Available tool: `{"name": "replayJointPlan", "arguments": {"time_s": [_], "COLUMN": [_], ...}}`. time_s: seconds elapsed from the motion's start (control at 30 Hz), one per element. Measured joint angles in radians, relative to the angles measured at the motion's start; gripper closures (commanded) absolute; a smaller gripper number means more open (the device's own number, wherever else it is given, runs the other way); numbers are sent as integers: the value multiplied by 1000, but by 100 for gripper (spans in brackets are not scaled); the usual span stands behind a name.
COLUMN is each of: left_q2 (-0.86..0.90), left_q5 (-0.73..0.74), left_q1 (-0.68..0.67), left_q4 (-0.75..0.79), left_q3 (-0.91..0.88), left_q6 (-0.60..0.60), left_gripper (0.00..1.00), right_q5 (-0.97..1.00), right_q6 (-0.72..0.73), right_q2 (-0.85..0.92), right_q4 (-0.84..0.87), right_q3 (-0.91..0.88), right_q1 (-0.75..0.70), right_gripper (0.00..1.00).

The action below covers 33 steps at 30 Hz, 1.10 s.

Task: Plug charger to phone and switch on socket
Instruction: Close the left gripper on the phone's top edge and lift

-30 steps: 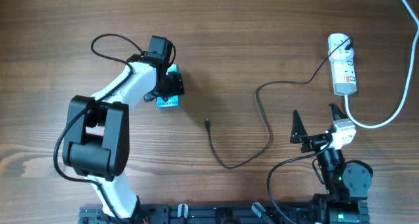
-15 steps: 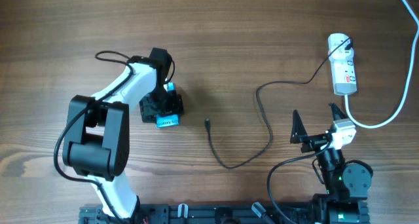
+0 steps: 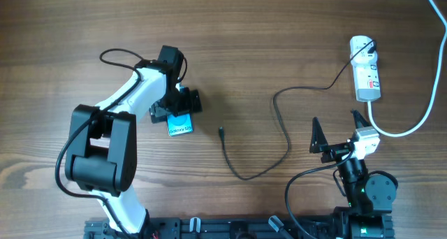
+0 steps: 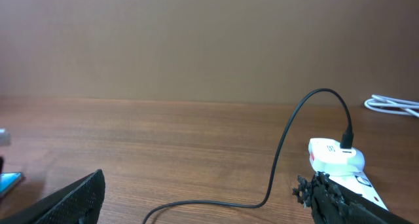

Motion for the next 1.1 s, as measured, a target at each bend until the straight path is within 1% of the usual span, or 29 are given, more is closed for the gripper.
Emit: {"name": "replayJointPlan", "arguments": {"time_s": [0.07,0.13,0.27,0.33,0.47,0.53,0.67,0.83,0.87,0.93,0.97,1.07,1.1], "left_q2": [0,0,0,0,0,-1,-11,-23,-25,-27,-27,-27,-27], "left_q5": [-13,-17,-22,-27,-51,-76,-140,-153,-154,-158,-159,-157,-156], "left_q1": [0,0,0,-2,-39,-72,-119,-130,-130,-130,-130,-130,-131], "left_q4": [45,51,50,48,54,60,77,97,103,107,106,95,92], "left_q3": [2,2,2,2,-3,-10,-37,-58,-61,-63,-63,-63,-63], "left_q6": [-2,-9,-17,-19,-19,-31,-84,-114,-117,-129,-135,-143,-143], "left_gripper": [0,0,7,7,4,1,0,0,2,11,12,11,6], "right_q5": [0,0,0,0,0,0,0,0,0,0,0,0,0], "right_q6": [0,0,0,0,0,0,0,0,0,0,0,0,0], "right_q2": [0,0,0,0,0,0,0,0,0,0,0,0,0], "right_q4": [0,0,0,0,0,0,0,0,0,0,0,0,0], "right_q3": [0,0,0,0,0,0,0,0,0,0,0,0,0], "right_q1": [0,0,0,0,0,0,0,0,0,0,0,0,0], "right_gripper": [0,0,0,0,0,0,0,0,0,0,0,0,0]}}
